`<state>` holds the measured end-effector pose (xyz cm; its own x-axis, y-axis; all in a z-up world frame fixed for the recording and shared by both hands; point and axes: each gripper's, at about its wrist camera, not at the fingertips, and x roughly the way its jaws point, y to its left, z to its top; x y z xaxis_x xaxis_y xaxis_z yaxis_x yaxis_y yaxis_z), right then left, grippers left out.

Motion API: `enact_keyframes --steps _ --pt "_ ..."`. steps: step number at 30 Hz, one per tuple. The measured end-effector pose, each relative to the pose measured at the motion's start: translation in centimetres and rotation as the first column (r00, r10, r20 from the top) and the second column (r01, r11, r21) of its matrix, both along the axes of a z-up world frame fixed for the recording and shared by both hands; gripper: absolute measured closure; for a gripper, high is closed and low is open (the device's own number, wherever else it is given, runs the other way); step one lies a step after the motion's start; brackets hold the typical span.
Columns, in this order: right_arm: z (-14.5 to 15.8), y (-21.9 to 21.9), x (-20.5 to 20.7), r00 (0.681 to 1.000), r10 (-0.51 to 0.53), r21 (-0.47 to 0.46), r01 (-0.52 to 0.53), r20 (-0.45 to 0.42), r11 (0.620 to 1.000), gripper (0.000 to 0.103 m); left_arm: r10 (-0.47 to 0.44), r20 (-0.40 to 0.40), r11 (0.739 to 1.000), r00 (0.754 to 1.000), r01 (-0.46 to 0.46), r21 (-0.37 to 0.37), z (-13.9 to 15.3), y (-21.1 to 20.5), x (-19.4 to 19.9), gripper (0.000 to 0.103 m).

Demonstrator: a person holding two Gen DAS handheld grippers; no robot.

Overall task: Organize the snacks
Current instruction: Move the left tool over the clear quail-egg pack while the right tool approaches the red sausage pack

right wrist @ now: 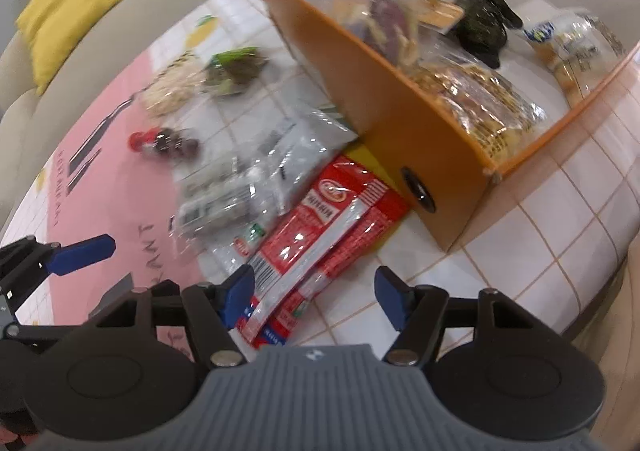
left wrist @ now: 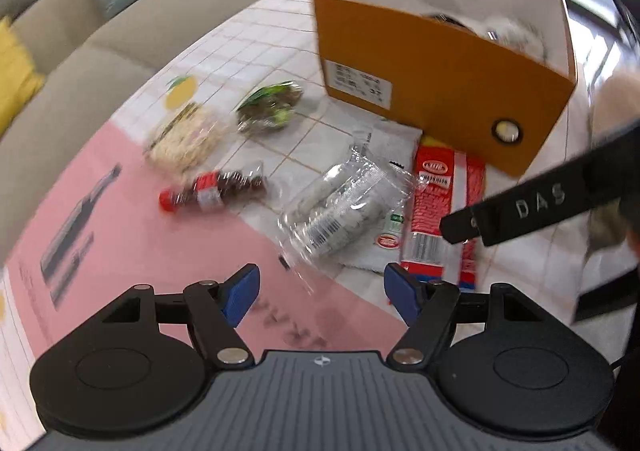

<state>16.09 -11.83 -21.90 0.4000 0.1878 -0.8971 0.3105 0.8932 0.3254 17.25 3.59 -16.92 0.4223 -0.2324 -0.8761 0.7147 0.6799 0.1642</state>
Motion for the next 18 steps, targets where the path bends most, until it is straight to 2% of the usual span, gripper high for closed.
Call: enact_keyframes --steps 4,10,12,15,18 --pt "-0.6 -0.1 0.6 1.0 -0.024 0.001 0.024 -0.013 1.0 0.038 -0.097 0.001 0.993 0.995 0.097 0.069 -1.4 -1.0 1.2 0.018" --pt "-1.1 0.6 1.6 1.0 -0.005 -0.031 0.005 0.011 1.0 0.038 -0.209 -0.011 0.97 0.978 0.209 0.124 -2.5 -2.1 3.2 0.018" --pt "-1.2 0.8 1.9 0.999 0.005 -0.043 -0.004 0.032 0.999 0.043 -0.253 -0.022 0.957 0.967 0.254 0.138 -2.8 -2.6 3.6 0.017" --pt "-1.2 0.7 2.2 0.998 0.03 -0.043 -0.027 0.06 0.999 0.061 -0.296 -0.036 0.943 0.955 0.298 0.149 -3.3 -3.0 4.1 0.017" --pt "-1.3 0.9 2.7 0.994 0.077 -0.05 -0.073 0.078 0.996 0.07 -0.259 -0.063 0.958 0.964 0.264 0.109 -3.7 -2.8 4.9 0.015"
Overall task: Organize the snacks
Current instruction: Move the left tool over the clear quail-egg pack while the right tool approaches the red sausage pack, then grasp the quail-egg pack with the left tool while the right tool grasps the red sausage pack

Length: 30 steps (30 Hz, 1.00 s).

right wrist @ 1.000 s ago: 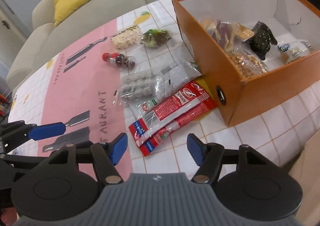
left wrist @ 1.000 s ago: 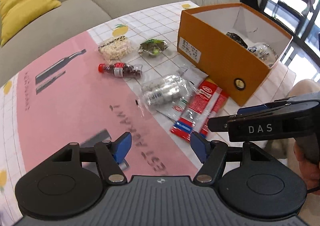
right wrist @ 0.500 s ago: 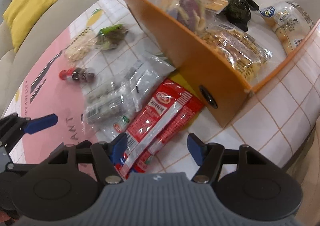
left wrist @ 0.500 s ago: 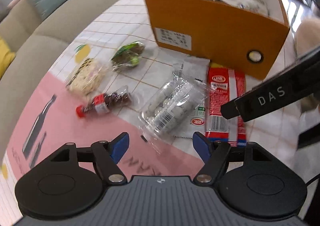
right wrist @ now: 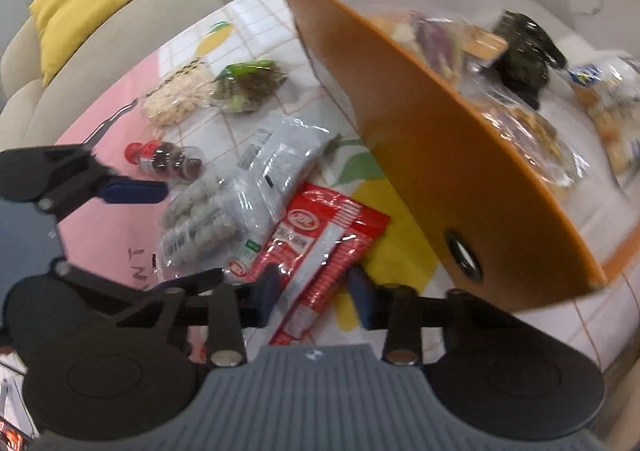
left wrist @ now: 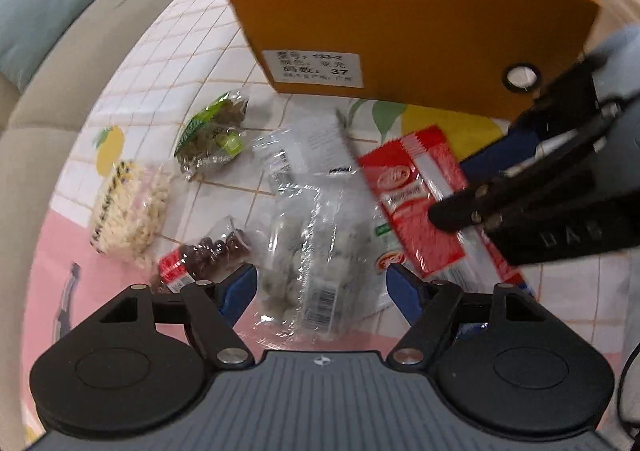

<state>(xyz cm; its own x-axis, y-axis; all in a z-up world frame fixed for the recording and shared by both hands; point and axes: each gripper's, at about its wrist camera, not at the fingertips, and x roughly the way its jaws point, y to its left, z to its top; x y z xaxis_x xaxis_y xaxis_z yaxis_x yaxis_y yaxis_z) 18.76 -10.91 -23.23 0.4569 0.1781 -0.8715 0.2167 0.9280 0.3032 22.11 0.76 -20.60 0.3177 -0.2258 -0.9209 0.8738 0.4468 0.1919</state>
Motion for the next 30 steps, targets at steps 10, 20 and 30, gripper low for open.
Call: enact_keyframes --steps 10,20,30 --pt "-0.4 0.3 1.3 0.99 0.134 0.038 -0.135 0.032 0.99 0.086 0.364 -0.112 0.929 0.925 -0.368 -0.025 0.5 2.9 -1.9 0.03" --pt "-0.6 3.3 0.0 0.877 0.474 -0.017 -0.474 0.077 0.881 0.087 0.731 -0.257 0.648 0.632 -0.761 -0.03 0.7 7.4 -6.9 0.034" --pt "0.0 3.5 -3.1 0.804 0.584 -0.242 -0.547 0.116 0.801 0.09 0.827 -0.265 0.518 0.495 -0.855 0.022 0.8 9.0 -12.3 0.033"
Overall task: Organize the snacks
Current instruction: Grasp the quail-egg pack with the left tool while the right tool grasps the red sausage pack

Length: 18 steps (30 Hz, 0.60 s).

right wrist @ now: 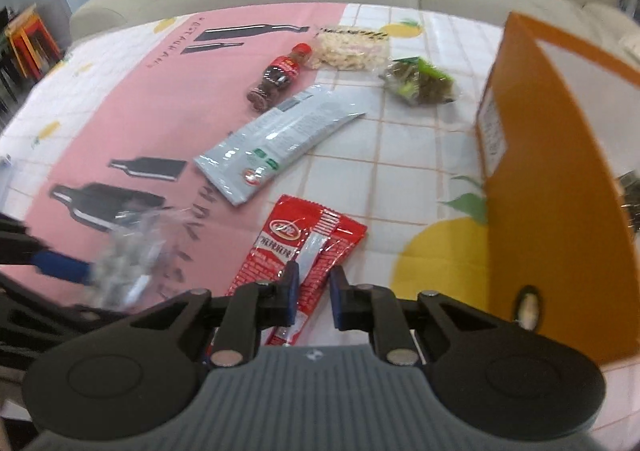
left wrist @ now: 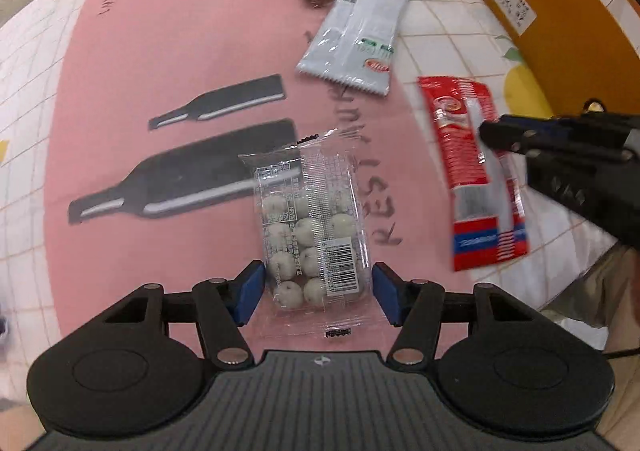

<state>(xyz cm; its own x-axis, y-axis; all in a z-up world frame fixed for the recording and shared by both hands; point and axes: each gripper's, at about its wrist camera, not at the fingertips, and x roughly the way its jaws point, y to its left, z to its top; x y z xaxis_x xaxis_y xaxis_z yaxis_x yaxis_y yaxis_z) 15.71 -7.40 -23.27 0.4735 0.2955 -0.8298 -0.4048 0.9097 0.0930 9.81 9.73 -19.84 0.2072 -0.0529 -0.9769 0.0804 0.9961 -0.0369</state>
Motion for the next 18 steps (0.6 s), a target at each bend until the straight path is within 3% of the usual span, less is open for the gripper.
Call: enact_keyframes --steps 5,8,10,14,18 --pt "0.2 -0.8 0.1 0.998 -0.06 0.025 0.061 -0.013 0.998 0.083 0.059 0.089 0.998 0.994 -0.056 -0.036 0.2 0.5 -0.5 0.025" --pt "0.9 -1.2 -0.5 0.993 -0.117 0.081 0.118 -0.014 0.99 0.052 0.139 0.155 0.987 0.978 -0.125 -0.1 0.5 1.4 -1.1 0.017" --pt "1.1 -1.1 -0.9 0.989 -0.144 0.116 0.145 -0.018 0.983 0.042 0.154 0.181 0.984 0.971 -0.136 -0.112 0.5 1.3 -1.1 0.017" --pt "0.0 0.0 -1.2 0.986 -0.161 0.106 0.165 -0.045 0.981 0.036 0.097 0.217 0.995 0.971 -0.092 -0.034 -0.1 -0.1 -1.1 0.017" --pt "-0.8 0.5 -0.9 0.977 -0.202 0.098 0.208 -0.07 0.973 0.033 0.095 0.236 0.995 0.967 -0.102 0.019 -0.7 -0.7 -1.3 0.013"
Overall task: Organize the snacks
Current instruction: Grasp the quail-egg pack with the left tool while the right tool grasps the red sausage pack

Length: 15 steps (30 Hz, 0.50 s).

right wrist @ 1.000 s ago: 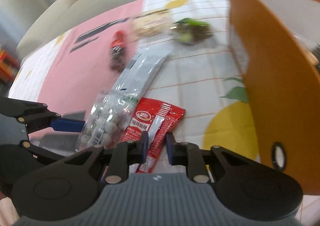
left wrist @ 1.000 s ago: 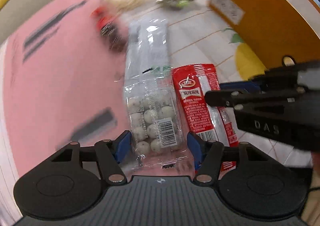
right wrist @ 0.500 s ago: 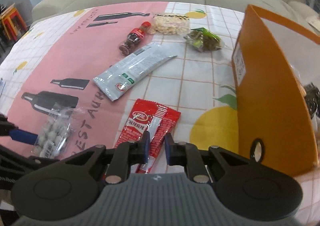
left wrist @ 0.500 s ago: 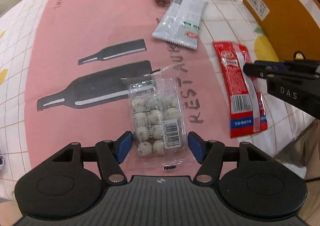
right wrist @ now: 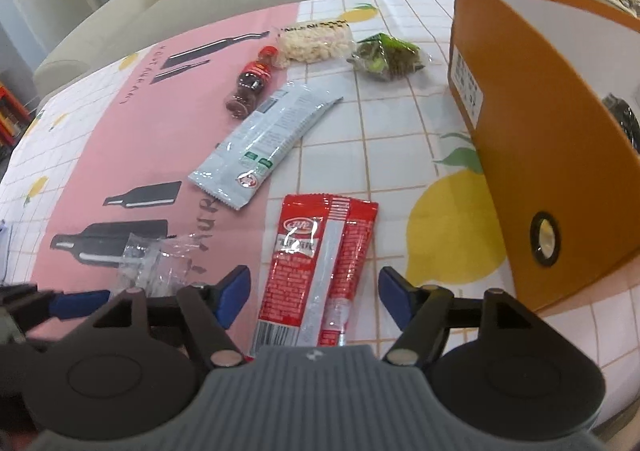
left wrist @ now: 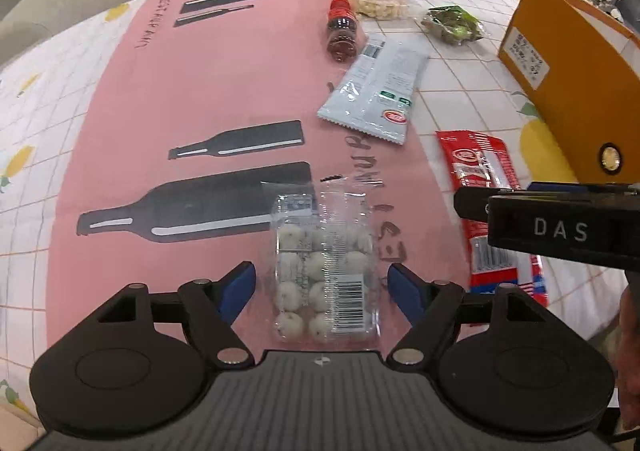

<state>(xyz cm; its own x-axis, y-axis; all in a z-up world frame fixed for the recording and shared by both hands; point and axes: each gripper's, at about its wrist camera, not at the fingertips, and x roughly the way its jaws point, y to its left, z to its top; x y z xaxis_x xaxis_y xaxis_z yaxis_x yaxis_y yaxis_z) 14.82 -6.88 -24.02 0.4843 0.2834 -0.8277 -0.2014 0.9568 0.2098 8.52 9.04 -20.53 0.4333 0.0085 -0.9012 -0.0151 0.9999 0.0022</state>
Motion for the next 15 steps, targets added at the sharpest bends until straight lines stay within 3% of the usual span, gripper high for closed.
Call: enact_keyframes --steps 5,8,12,15 --pt "-0.6 1.2 -0.2 1.0 0.013 -0.088 -0.011 0.025 0.996 0.031 0.016 -0.013 1.0 1.0 -0.016 0.001 -0.3 0.0 0.5 0.001" --pt "-0.8 2.0 -0.5 0.998 0.05 -0.14 -0.044 0.041 0.989 0.028 0.051 -0.042 0.999 0.998 -0.051 0.002 -1.0 0.3 0.6 0.0" --pt "-1.1 1.9 -0.3 0.997 0.063 -0.145 -0.057 0.033 0.988 0.009 0.043 -0.018 0.999 0.999 -0.043 0.007 -1.1 0.3 0.2 0.0" --pt "-1.5 1.7 -0.2 0.998 0.059 -0.143 -0.054 0.032 0.988 0.003 0.046 -0.007 0.999 0.999 -0.046 0.006 -1.1 0.3 0.0 0.0"
